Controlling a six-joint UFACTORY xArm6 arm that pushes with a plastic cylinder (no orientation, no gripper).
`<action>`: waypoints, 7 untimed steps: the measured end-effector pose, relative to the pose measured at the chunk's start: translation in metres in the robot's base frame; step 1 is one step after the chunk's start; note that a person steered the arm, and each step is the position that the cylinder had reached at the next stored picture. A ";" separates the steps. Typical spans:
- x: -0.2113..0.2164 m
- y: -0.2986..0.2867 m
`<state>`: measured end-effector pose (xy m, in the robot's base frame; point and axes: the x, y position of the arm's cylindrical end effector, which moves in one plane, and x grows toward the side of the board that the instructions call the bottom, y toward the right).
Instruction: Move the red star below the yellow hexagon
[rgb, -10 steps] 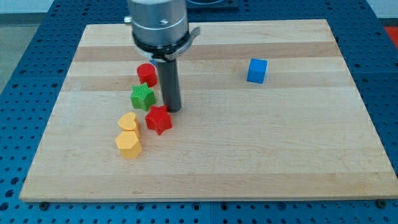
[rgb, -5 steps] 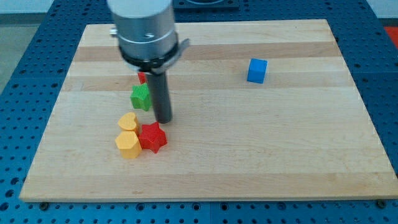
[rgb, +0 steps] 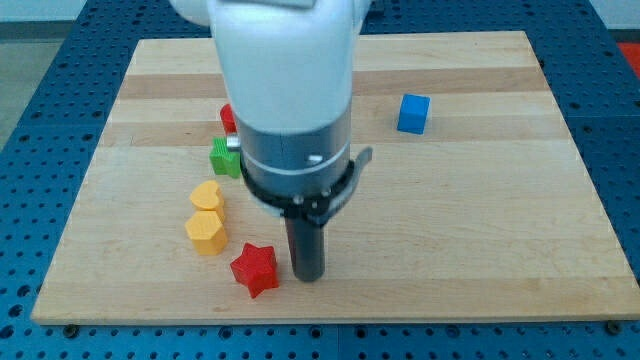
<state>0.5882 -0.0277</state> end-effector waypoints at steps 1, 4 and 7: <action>0.024 -0.034; 0.006 0.027; 0.004 -0.032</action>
<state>0.5919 -0.0597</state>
